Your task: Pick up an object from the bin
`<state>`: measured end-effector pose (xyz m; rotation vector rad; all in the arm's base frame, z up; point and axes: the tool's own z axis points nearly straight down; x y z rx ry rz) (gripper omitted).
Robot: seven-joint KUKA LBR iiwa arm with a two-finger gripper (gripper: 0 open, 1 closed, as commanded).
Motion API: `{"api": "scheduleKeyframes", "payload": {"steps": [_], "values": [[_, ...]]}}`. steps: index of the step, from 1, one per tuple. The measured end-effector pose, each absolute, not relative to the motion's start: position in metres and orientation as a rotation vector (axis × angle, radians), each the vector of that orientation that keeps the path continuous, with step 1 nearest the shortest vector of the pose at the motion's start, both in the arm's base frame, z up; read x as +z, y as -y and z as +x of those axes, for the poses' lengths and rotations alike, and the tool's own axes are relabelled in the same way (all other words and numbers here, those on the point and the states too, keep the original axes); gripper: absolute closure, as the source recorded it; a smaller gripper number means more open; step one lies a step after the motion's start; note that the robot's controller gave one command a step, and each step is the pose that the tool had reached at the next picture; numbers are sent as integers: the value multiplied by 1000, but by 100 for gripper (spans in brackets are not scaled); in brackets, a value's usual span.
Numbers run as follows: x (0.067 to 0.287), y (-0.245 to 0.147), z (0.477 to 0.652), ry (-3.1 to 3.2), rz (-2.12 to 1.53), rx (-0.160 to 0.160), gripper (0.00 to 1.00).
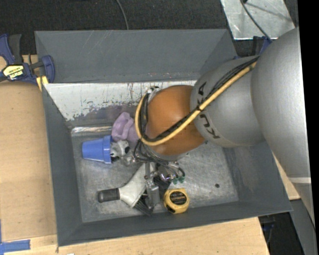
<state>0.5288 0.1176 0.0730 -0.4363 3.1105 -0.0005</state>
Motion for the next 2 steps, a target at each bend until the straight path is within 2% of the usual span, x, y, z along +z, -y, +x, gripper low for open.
{"api": "scheduleKeyframes", "payload": {"steps": [1,2], "values": [[76,-125,544,-3036,-737,-3,100],[76,-125,544,-3036,-737,-3,100]]}}
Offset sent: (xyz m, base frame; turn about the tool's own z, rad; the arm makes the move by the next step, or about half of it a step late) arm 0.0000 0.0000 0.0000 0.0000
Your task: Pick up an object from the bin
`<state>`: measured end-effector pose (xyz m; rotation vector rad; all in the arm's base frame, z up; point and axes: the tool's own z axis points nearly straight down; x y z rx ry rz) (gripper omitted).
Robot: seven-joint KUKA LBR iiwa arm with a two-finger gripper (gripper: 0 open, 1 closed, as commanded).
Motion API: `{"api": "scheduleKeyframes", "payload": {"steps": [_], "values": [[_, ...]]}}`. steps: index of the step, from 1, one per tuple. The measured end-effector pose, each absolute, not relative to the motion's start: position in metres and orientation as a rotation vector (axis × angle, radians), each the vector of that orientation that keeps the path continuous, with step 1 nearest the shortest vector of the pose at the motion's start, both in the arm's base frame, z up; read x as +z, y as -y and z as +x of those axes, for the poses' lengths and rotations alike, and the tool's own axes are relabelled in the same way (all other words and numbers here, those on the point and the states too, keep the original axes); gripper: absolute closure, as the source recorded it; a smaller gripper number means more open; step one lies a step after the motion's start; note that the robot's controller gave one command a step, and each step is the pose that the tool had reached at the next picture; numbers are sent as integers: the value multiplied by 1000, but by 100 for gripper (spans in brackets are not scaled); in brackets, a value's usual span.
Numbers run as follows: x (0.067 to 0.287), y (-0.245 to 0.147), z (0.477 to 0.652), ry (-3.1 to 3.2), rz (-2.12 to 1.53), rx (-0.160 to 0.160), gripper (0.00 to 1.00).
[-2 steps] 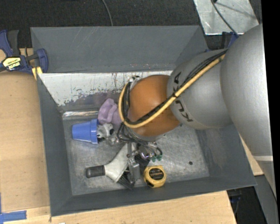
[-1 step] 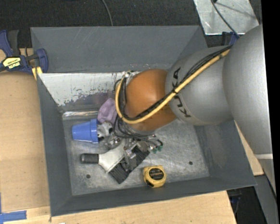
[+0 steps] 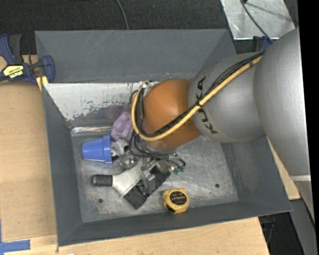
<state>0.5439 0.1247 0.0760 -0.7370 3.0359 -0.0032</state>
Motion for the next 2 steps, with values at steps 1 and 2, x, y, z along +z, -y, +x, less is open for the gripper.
{"api": "scheduleKeyframes", "payload": {"steps": [1,2], "values": [[80,-125,543,-3039,-737,-2,100],[97,-124,539,-3056,-742,0,100]]}}
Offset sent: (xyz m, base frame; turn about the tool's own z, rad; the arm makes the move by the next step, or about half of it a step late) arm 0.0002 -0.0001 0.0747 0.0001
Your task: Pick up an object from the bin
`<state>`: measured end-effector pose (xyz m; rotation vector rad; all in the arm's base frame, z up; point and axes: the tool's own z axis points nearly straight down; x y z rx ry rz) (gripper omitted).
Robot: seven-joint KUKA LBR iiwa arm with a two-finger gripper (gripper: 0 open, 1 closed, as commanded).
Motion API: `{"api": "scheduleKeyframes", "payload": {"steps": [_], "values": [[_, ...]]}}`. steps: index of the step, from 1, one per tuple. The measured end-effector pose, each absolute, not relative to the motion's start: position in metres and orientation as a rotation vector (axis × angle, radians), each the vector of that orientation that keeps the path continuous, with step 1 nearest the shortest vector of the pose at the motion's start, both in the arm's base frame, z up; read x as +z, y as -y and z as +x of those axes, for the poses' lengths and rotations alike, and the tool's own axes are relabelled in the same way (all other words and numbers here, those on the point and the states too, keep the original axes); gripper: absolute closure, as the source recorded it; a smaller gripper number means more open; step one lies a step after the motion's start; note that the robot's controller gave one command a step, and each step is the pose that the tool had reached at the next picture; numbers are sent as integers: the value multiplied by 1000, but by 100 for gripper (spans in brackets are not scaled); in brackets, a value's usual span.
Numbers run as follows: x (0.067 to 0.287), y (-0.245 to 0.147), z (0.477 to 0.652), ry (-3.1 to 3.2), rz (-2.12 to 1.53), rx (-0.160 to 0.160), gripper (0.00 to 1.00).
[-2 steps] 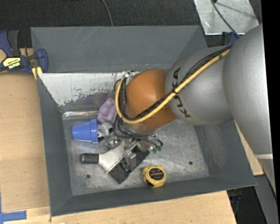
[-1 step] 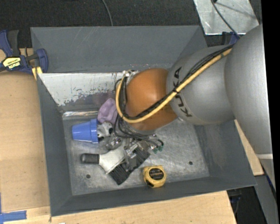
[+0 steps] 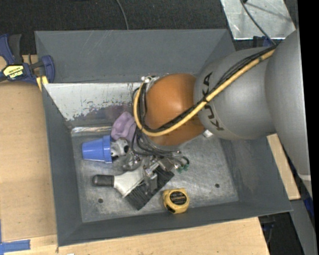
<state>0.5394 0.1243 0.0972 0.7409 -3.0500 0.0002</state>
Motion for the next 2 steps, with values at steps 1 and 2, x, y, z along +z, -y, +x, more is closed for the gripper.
{"api": "scheduleKeyframes", "payload": {"steps": [1,2], "values": [[119,-125,540,3051,742,0,100],[136,-125,540,3054,742,0,100]]}}
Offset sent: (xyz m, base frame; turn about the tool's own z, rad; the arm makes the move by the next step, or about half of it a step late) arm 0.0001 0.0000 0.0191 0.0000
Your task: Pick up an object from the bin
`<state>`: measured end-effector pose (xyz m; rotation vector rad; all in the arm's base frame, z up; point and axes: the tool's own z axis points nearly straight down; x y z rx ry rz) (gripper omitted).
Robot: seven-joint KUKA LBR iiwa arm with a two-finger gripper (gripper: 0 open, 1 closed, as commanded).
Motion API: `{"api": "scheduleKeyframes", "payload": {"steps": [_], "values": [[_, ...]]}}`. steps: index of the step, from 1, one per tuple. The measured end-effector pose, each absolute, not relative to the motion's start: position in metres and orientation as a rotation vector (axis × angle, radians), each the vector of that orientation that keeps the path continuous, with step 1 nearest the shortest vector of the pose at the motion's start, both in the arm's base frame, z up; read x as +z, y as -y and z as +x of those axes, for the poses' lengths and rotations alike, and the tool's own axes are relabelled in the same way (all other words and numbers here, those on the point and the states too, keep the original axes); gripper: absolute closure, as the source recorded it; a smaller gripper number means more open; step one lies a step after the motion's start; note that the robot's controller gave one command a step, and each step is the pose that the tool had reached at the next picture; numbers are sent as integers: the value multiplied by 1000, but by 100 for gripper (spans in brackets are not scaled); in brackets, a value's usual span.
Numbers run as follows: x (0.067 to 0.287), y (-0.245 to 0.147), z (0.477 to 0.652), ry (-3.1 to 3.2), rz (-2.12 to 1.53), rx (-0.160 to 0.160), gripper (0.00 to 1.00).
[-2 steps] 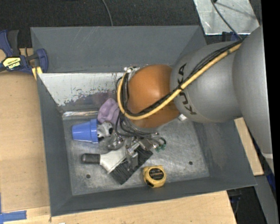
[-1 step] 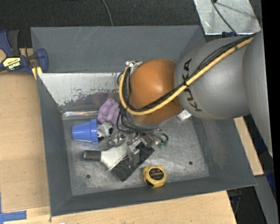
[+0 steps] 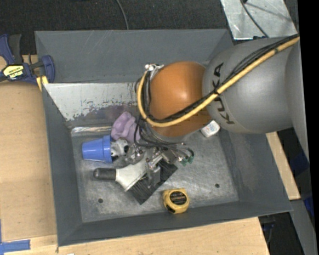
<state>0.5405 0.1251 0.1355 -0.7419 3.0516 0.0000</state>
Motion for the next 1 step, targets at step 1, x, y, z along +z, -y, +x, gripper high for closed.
{"api": "scheduleKeyframes", "payload": {"steps": [1], "values": [[151,-125,540,-3052,-742,0,100]]}}
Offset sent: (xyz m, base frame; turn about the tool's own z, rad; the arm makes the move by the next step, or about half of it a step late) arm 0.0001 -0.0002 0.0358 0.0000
